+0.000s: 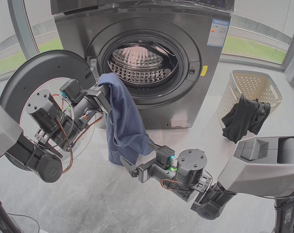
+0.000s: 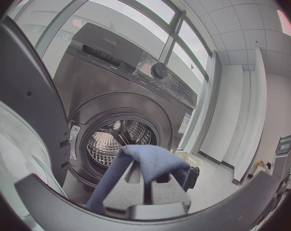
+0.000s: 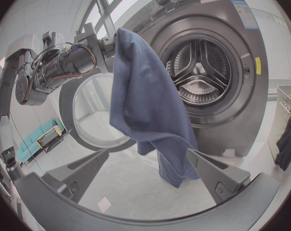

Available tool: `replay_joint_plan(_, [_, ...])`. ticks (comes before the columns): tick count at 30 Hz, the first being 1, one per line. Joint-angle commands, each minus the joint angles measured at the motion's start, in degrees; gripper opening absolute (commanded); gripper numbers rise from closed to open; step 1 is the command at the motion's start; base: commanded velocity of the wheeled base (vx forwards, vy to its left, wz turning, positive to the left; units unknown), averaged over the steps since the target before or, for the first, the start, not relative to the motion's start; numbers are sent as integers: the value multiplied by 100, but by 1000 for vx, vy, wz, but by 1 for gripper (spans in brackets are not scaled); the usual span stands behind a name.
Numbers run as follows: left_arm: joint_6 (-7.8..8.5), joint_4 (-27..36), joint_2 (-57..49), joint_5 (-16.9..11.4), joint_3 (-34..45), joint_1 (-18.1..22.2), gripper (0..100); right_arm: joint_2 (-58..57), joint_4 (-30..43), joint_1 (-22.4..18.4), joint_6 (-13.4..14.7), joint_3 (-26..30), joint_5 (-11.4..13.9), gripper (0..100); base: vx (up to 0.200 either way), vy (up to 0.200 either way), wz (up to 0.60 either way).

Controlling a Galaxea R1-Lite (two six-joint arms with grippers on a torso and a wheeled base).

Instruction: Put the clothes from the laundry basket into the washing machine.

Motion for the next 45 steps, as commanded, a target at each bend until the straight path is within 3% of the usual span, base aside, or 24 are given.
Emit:
replay_joint_plan(1, [-2,-19,76,23,-29,-6,0,351,155,33,-75,-887,-6,100,0,0,0])
replay_joint_plan(5, [-2,-19,76,23,-29,-6,0,570,410,-47,-110,-1459,3,100,0,0,0])
replay_joint_plan(14, [-2,-19,68,23,-37,3,0,975,437,33,-268,-1881,144,100,0,0,0])
replay_joint_plan(18, [-2,-19,59,23,-37,3,0,1194,463,-64,-216,-2399,65,100,0,0,0])
replay_joint_plan(22, [-2,-19,68,14,-37,12,0,1229,480,-117,-189,-2513,-32,100,0,0,0])
replay_joint_plan(23, [-2,-19,68,14,-37,29,0,1221,480,-117,-189,-2513,-50,0,0,0,0])
replay_joint_plan(30, [-11,-28,59,5,-37,91,0,983,419,-117,-181,-2373,-58,0,0,0,0])
replay_joint_plan(35, [-19,-63,94,-30,-2,205,0,210,401,-275,-189,-1652,-58,0,0,0,0])
replay_joint_plan(41, [-19,-81,279,-215,288,187,0,-1064,445,-723,-163,-105,12,0,0,0,0])
replay_joint_plan(45, [-11,-90,375,-417,534,135,0,-1653,401,-952,-128,211,21,0,0,0,0])
